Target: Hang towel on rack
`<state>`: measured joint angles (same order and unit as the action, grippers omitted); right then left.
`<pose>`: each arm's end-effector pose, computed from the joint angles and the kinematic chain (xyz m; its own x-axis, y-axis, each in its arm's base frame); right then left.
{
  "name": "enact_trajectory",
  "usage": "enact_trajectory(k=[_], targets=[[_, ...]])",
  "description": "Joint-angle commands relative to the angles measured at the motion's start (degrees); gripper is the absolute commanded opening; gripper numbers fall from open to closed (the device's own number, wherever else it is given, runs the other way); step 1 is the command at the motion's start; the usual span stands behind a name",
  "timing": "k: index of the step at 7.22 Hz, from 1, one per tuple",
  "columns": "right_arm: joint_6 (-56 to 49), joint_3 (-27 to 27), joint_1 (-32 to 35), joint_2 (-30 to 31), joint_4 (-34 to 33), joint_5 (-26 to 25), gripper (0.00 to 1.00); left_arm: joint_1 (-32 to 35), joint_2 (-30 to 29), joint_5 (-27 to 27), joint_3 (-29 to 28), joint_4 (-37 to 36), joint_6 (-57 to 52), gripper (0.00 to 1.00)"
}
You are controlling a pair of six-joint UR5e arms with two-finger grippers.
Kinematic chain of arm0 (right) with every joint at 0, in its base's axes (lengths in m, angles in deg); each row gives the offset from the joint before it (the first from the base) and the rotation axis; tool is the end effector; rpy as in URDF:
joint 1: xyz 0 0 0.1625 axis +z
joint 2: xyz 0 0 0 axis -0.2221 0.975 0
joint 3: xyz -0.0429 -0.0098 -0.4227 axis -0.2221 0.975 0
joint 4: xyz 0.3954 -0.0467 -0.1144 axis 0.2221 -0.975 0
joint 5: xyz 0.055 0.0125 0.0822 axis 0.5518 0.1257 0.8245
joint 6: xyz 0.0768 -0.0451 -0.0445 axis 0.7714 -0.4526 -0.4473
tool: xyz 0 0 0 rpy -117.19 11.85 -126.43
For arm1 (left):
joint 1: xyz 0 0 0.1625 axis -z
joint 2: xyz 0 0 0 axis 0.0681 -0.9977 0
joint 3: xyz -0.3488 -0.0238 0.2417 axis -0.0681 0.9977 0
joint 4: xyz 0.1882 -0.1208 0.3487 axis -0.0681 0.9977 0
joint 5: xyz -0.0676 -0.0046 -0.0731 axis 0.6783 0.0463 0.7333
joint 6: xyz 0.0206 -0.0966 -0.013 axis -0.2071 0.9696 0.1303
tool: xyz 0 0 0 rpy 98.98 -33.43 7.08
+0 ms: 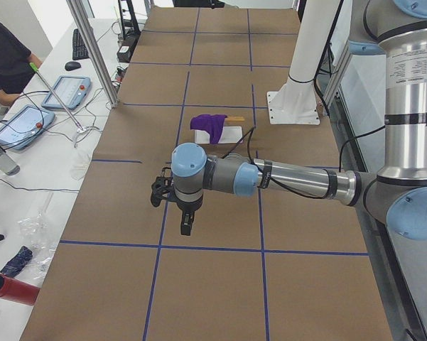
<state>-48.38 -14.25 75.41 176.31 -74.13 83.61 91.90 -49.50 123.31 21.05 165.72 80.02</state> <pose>0.0475 -0.4760 0.6510 0.6743 -0.2257 0.7032 0.1783 0.9737 0.1416 -0.0477 -0.4570 0.5867 0.7113 0.0671 -0.6997 0.0146 0.9938 0.1101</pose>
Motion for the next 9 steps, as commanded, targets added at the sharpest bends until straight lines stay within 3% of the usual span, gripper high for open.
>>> enact_trajectory(k=[1,4,6,9], targets=[[-0.18,-0.8,0.0,0.2,0.22,-0.21,1.0,0.07,-0.74,0.03,0.16,-0.77,0.0,1.0],[-0.27,-1.07,0.0,0.55,0.31,-0.57,1.0,0.07,-0.49,0.2,-1.31,-0.69,0.0,1.0],[0.78,-1.86,0.0,0.64,0.05,-4.77,1.0,0.07,0.22,0.2,-1.6,-2.26,0.0,1.0],[2.9,-0.64,0.0,0.82,-0.13,-3.56,1.0,-0.1,-0.31,0.03,-1.51,-5.35,0.0,1.0]])
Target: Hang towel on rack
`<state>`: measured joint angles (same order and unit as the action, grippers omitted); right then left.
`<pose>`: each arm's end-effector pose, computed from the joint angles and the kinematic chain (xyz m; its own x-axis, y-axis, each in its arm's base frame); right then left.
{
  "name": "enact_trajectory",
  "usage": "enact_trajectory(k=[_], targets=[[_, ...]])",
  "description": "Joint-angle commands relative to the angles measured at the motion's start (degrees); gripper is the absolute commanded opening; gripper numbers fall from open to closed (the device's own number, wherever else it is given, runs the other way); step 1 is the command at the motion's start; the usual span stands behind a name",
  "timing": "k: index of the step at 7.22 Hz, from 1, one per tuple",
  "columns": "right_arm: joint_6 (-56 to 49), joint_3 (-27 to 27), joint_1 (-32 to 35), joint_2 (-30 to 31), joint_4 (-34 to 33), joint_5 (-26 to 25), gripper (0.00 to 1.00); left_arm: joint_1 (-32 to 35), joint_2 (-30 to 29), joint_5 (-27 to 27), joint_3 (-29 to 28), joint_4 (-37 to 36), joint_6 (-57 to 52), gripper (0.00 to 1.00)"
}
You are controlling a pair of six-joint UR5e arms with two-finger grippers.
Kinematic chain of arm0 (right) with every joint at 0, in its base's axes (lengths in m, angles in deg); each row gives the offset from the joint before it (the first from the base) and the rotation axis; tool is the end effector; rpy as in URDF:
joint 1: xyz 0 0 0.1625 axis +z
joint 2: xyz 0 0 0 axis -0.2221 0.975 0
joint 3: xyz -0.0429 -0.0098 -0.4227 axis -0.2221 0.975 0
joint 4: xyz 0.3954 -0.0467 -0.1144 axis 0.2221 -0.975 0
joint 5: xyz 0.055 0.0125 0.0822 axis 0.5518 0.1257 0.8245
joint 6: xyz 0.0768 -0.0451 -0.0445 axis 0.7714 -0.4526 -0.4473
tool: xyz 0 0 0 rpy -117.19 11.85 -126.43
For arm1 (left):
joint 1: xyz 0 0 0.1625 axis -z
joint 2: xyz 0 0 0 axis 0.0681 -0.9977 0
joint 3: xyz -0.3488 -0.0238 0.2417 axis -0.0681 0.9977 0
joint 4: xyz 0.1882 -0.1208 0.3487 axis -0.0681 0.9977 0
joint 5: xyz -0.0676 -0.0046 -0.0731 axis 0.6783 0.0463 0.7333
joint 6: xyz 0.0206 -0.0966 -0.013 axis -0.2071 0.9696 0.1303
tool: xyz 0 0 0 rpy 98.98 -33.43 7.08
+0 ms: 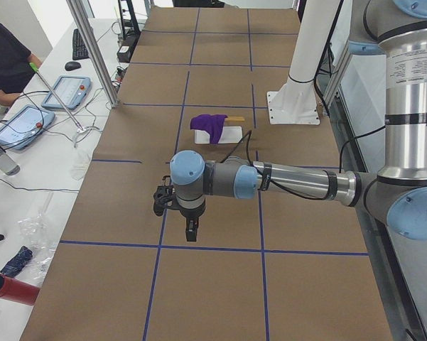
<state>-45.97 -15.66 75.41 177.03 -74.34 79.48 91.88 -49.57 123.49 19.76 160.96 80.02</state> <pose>0.0528 -0.4713 0.6501 0.7301 -0.1922 0.6558 0.1583 0.9811 0.1113 -0.0475 -0.4523 0.6060 0.7117 -0.0057 -0.7025 0.0139 0.9999 0.0059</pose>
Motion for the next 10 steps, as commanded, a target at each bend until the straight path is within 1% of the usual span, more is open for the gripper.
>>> enact_trajectory(k=[1,4,5,6,8,9,10], targets=[[0.66,0.69,0.0,0.19,0.08,0.58,1.0,-0.08,-0.33,-0.16,-0.58,-0.51,0.0,1.0],[0.66,0.78,-0.09,0.19,0.17,1.46,1.0,-0.08,-0.59,0.19,-0.84,-0.16,0.09,1.0],[0.66,1.39,-0.09,0.19,0.26,2.5,1.0,-0.08,-0.86,0.19,-1.45,0.11,0.17,1.0],[0.57,1.65,-0.09,0.19,0.26,2.51,1.0,-0.17,-1.12,0.19,-2.94,0.63,0.0,1.0],[0.57,1.31,-0.09,0.36,0.43,3.3,1.0,-0.25,-1.56,0.11,-3.3,1.16,-0.09,1.0],[0.57,1.13,-0.09,0.28,0.52,4.7,1.0,-0.25,-1.65,0.11,-3.13,1.16,0.0,1.0],[0.48,1.22,-0.09,0.27,0.52,4.71,1.0,-0.25,-1.65,0.19,-2.43,0.73,0.0,1.0]])
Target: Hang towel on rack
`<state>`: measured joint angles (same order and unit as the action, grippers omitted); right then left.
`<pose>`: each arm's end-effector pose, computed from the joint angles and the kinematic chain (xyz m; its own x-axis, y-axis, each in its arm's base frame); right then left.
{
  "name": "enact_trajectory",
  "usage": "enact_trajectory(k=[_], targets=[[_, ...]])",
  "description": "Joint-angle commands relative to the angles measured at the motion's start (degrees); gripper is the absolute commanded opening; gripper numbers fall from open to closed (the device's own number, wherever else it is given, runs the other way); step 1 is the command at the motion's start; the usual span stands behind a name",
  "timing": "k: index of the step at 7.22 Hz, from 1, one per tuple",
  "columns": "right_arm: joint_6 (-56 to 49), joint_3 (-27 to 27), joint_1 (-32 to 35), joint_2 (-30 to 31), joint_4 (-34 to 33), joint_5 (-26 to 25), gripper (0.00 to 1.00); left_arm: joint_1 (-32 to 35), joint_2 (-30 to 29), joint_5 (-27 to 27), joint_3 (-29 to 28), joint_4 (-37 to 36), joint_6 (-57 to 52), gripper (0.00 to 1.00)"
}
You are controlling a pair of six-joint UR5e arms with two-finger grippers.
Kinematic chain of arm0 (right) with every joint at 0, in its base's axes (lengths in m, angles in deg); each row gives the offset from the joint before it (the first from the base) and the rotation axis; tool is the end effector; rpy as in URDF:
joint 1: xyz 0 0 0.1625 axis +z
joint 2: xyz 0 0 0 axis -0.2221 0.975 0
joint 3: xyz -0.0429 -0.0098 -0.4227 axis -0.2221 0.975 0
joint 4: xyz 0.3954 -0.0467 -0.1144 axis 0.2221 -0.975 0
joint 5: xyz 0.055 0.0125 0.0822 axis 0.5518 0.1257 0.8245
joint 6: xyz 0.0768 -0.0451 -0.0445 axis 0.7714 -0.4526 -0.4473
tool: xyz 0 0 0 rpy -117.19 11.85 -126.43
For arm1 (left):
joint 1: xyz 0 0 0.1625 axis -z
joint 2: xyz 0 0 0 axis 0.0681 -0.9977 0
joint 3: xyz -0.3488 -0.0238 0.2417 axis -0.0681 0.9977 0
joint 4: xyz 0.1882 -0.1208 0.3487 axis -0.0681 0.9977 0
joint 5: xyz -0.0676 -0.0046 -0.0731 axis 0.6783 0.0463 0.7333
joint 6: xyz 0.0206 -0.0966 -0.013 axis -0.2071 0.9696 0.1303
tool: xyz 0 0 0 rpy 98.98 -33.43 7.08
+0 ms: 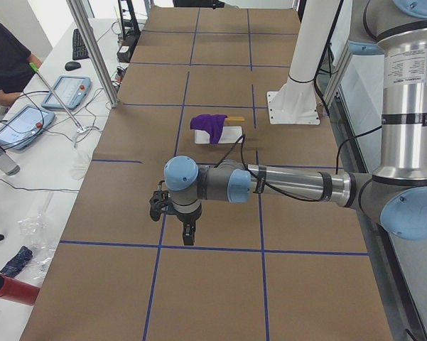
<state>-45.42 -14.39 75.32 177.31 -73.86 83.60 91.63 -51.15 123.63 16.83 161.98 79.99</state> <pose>0.0470 -0.4680 0.6575 0.6826 -0.1689 0.7110 0.1448 0.9849 0.0949 -0.0449 -0.4647 0.6166 0.7102 -0.0061 -0.7040 0.0090 1.0000 0.0004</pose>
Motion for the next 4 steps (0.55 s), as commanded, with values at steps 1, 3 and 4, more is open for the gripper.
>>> enact_trajectory(k=[1,3,4], targets=[[-0.15,-0.05,0.0,0.0,0.04,0.76,1.0,0.0,-0.07,0.06,0.68,-0.3,0.02,1.0],[-0.07,-0.23,-1.84,-1.14,-0.57,2.95,1.0,0.08,-1.99,-0.65,-0.1,-0.39,-0.07,1.0],[0.19,1.95,-3.59,-1.58,-0.14,2.09,1.0,0.17,-3.74,-0.65,0.15,-0.65,-0.07,1.0]])
